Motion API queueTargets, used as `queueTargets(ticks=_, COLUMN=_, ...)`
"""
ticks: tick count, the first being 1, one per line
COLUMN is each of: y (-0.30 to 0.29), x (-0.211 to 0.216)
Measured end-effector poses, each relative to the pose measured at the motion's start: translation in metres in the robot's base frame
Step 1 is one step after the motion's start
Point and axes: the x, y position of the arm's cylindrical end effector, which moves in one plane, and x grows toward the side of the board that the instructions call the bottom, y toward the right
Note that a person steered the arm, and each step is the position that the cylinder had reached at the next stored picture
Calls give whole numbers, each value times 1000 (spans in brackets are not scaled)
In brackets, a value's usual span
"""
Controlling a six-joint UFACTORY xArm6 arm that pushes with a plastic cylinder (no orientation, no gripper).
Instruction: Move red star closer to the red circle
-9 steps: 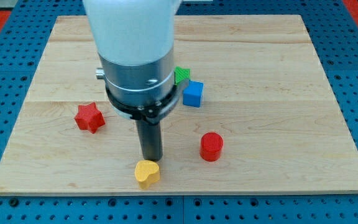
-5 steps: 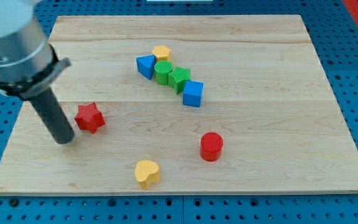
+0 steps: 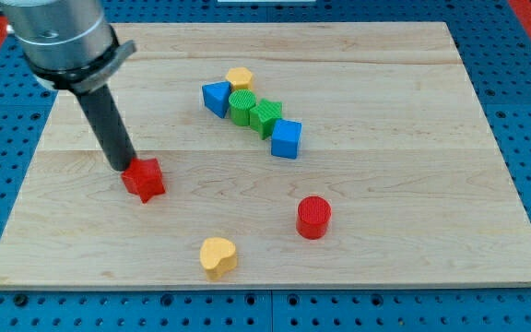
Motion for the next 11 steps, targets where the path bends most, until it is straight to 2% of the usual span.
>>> queueTargets(ticks=2, y=44, x=11)
queueTargets(ticks=4, y=9, x=12)
queueTargets(ticks=6, y=-12, x=43)
queueTargets(ticks=11, y=96, x=43)
